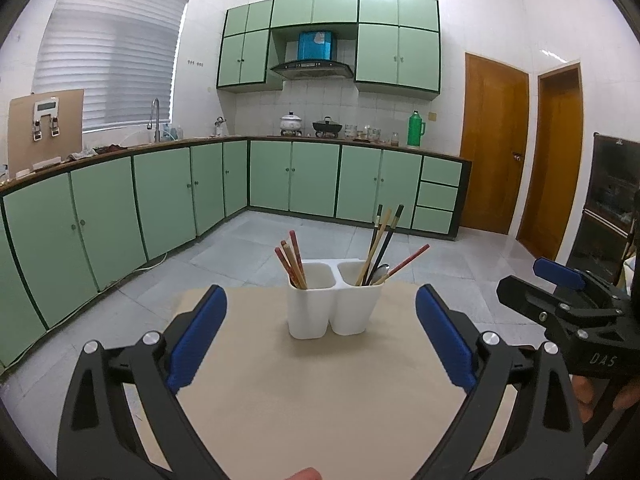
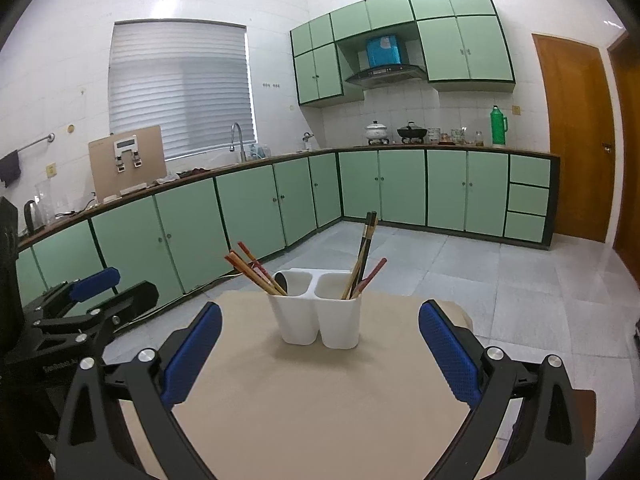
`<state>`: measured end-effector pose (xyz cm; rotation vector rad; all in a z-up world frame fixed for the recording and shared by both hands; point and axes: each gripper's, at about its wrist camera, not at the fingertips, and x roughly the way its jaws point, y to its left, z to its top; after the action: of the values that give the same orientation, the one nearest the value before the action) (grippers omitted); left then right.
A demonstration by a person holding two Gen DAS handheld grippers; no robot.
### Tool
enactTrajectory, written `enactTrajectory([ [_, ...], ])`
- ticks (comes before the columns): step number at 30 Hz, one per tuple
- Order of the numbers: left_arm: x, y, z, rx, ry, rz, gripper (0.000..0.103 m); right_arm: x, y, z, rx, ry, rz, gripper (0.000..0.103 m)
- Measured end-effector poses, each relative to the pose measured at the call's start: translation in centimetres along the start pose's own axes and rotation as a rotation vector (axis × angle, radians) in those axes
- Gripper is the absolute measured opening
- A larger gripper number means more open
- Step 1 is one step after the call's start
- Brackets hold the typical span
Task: Organize utensils
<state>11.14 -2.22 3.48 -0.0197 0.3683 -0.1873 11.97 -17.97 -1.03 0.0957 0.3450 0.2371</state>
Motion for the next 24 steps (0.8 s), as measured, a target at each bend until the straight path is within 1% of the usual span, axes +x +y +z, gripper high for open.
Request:
enactTrajectory([
  [12,-2.1,-0.3,0.1,0.01,-0.025,0.017,0.094,-1.3,0.7,0.3,-0.016,-0.016,0.004,0.097],
  [24,-2.4,-0.5,0.0,0.018,-0.032,0.02,0.094,-1.7,1.0,0.3,-0.028,-0.018,0.004,0.097],
])
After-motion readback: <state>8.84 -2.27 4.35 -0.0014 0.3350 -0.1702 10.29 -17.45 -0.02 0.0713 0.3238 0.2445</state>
